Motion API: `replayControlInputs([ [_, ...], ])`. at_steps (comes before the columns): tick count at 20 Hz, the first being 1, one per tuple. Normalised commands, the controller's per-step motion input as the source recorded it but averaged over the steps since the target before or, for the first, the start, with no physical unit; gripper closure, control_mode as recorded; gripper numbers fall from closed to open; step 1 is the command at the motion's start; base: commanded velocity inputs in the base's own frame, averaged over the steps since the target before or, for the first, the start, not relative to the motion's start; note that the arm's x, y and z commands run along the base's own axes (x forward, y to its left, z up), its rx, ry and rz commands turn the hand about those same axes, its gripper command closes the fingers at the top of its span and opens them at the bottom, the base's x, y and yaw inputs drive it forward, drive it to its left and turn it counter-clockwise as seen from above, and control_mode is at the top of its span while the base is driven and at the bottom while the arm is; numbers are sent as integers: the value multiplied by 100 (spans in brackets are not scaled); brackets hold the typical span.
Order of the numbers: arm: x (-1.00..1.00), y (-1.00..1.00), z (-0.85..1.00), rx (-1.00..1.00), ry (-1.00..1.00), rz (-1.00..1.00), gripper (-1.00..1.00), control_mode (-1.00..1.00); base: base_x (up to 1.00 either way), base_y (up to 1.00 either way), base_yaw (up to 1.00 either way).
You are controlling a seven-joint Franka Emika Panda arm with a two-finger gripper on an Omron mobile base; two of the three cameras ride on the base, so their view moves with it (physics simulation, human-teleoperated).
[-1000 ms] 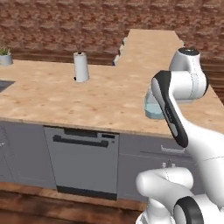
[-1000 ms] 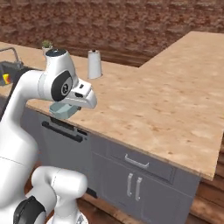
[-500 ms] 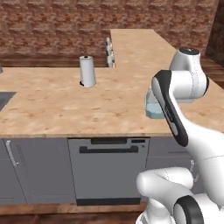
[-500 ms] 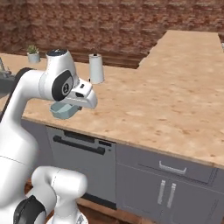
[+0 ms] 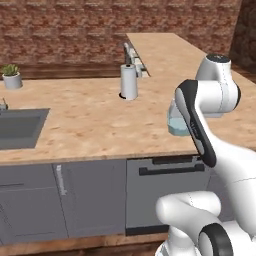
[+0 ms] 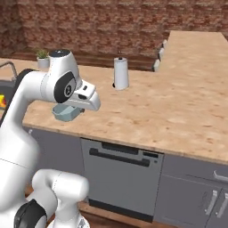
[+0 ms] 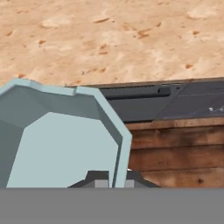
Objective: Pick the cup and tupperware and place them in the sink. Then turn on the water.
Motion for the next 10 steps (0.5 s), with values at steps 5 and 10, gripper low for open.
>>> replayControlInputs([
  [5, 0, 0, 0, 0, 0, 0, 100, 100, 11, 100, -19],
  [10, 0, 0, 0, 0, 0, 0, 100, 100, 17, 100, -20],
])
